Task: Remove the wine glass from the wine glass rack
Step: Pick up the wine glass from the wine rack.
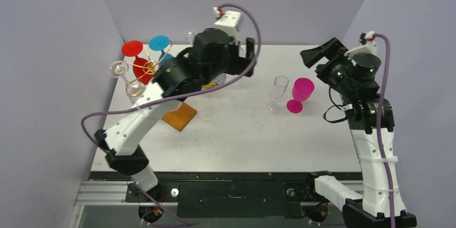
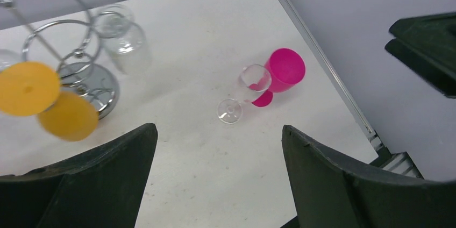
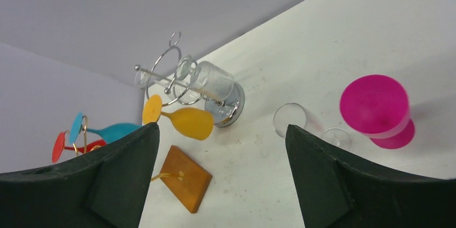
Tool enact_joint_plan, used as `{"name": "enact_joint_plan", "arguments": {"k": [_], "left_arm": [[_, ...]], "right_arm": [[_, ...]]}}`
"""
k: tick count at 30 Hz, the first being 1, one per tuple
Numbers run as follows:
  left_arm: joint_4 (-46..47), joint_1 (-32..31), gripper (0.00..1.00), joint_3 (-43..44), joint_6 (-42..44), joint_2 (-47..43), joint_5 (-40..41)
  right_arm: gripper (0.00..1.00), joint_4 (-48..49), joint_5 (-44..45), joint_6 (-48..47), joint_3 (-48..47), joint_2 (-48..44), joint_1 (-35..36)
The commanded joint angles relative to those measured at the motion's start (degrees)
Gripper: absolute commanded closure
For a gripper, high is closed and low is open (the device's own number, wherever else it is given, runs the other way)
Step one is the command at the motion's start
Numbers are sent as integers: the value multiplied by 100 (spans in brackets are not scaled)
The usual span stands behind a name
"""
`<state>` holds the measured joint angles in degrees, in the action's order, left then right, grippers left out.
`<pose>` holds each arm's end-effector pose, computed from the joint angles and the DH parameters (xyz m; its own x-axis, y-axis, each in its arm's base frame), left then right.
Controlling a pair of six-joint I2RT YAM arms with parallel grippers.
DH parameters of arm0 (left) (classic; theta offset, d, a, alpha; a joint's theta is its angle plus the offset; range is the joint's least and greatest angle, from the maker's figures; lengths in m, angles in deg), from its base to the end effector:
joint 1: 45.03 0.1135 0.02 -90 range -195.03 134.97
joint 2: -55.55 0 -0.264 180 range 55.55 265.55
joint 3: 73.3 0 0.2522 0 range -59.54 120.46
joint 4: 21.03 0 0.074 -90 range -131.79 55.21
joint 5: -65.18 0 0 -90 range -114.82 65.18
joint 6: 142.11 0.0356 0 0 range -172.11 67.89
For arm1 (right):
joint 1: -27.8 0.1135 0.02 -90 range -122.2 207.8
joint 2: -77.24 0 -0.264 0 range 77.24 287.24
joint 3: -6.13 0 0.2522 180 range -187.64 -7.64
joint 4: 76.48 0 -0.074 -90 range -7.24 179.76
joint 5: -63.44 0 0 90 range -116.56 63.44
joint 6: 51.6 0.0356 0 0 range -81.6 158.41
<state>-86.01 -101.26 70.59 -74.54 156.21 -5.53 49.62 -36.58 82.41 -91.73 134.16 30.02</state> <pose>0.2057 -0.2865 0.5058 -0.4247 -0.0128 -0.9052 0.4890 0.8383 -0.2412 0.1723 0.0129 0.4755 -0.3054 0.6729 -0.6738 0.0064 0.7090 0.7052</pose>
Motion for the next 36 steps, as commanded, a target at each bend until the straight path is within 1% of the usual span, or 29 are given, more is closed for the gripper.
{"name": "enact_joint_plan", "arguments": {"k": [1,2,3,6,8,9,10,13,15,18,23,30,36], "left_arm": [[23,510,16,-1001,-172,-1337,473],[10,702,16,-1131,-186,-1513,460],[-25,798,16,-1372,-212,-1855,452],[-196,1225,16,-1713,-248,-2424,479],[-340,1376,16,-1933,-266,-2780,594],[-391,1448,16,-2091,-277,-2995,706],[-492,1474,16,-2173,-292,-3099,764],[-803,1643,16,-2508,-387,-3520,1089],[-971,1768,16,-2715,-442,-3765,1139],[-1197,1876,16,-2876,-492,-4065,1287],[-1374,1929,16,-3030,-569,-4381,1644],[-1392,1941,16,-3096,-568,-4675,1824],[-1395,1940,16,-3057,-526,-4760,1835]], "right_arm": [[18,488,565,56,14,407,968],[18,625,564,141,27,468,1124],[18,703,556,190,30,609,1457],[19,1123,516,454,-9,937,2162],[19,1336,512,599,-94,1316,2841],[20,1405,520,639,-170,1411,3019],[20,1498,574,678,-218,1605,3350],[21,1791,540,851,-445,1979,3909],[25,2127,354,1072,-506,2244,4236],[30,2360,106,1268,-761,2764,4690],[44,2779,-201,1692,-1194,3367,5144],[54,2999,-502,2061,-1715,4130,5402],[60,3067,-495,2242,-1821,4389,5447]]}}
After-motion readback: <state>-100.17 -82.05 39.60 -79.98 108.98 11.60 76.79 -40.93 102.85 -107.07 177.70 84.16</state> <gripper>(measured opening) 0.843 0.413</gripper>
